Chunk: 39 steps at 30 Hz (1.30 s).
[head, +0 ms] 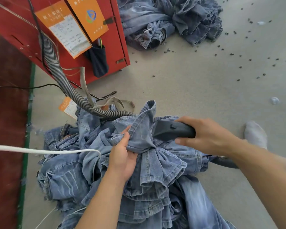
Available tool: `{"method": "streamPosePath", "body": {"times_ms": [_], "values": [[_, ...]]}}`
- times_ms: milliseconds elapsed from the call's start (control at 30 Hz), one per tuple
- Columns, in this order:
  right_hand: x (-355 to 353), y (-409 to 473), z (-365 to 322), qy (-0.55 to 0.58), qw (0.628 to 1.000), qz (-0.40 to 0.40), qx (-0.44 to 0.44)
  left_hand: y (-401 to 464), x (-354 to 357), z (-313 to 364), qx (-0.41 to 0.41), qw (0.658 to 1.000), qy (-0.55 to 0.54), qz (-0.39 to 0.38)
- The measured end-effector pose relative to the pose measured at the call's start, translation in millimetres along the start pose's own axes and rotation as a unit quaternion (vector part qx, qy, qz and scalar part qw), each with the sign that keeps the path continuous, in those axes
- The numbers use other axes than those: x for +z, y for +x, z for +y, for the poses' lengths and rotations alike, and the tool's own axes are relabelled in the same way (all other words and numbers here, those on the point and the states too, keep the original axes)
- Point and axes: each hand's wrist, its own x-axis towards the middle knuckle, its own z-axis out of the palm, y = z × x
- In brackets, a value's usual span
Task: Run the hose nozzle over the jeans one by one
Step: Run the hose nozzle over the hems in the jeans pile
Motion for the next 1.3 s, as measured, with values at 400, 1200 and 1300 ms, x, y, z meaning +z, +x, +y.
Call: {"method": "streamPosePath", "body": {"times_ms": [400, 1200, 1300], "values": [[25.1, 24.8, -25.4, -0.006, 0.980, 0.196, 0.045, -7.5, -12.8, -1.4, -0.053, 0.996, -0.069, -0.034], [-32.9, 19.6, -12.2, 0.117, 0.974, 0.190, 0.026, -31.0, -4.5, 42.0, 0.252, 0.722, 0.640, 0.076], [-29.9, 6.6, 7.0, 0.086, 0.981, 0.167, 0.056, -28.1, -12.6, 42.6, 0.294, 0.557, 0.769, 0.109]]}}
